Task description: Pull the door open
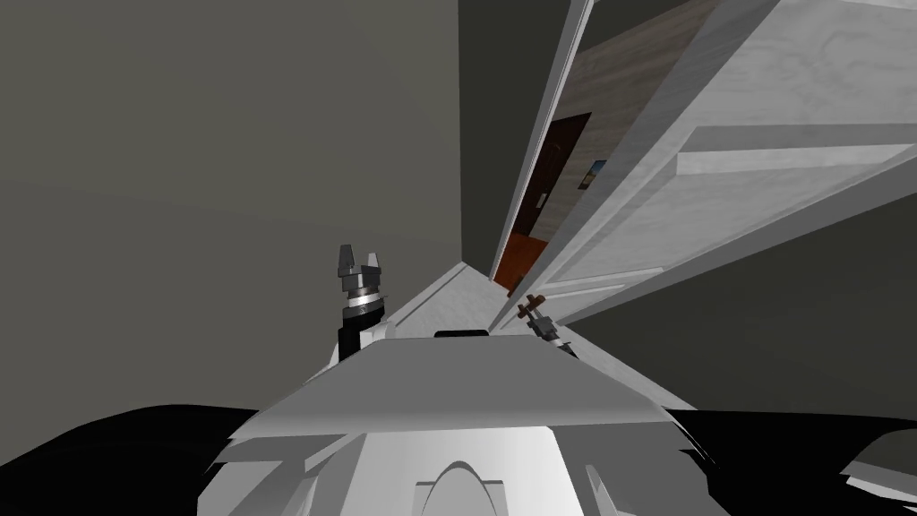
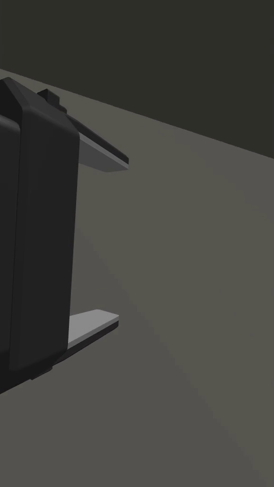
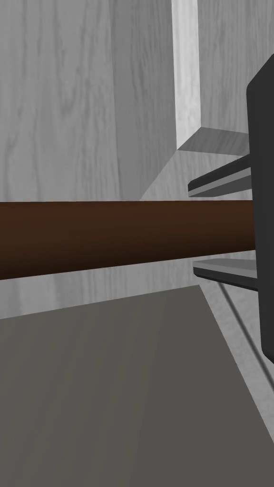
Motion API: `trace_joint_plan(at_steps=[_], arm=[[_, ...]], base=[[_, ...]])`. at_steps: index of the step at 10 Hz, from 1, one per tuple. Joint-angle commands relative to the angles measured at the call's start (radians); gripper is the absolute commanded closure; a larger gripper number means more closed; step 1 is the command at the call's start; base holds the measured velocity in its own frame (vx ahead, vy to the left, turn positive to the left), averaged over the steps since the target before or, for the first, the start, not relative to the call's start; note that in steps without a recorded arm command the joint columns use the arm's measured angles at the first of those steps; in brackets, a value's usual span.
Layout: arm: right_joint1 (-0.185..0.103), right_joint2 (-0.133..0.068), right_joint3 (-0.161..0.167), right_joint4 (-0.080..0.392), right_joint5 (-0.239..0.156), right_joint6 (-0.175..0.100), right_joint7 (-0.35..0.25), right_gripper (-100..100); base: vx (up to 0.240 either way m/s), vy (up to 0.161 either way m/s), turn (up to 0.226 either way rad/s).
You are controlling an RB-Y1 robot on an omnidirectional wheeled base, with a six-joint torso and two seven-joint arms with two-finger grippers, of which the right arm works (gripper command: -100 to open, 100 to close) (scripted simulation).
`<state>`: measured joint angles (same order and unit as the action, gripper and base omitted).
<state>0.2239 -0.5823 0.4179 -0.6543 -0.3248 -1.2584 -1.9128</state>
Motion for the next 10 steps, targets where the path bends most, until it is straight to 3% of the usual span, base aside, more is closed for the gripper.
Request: trace_joint_plan(at_steps=[1, 4, 10], arm=[[0.002, -0.001, 0.004, 0.002, 0.003, -0.006, -0.003, 100], [-0.004, -0.002, 0.007, 0.013, 0.006, -0.013, -0.008, 100], [-0.021, -0.004, 0.018, 0.051, 0.013, -0.04, -0.023, 100]], base=[[-0.194, -0.075, 0.1], [-0.131, -0.05, 0.097], [-0.21, -0.08, 0.155]])
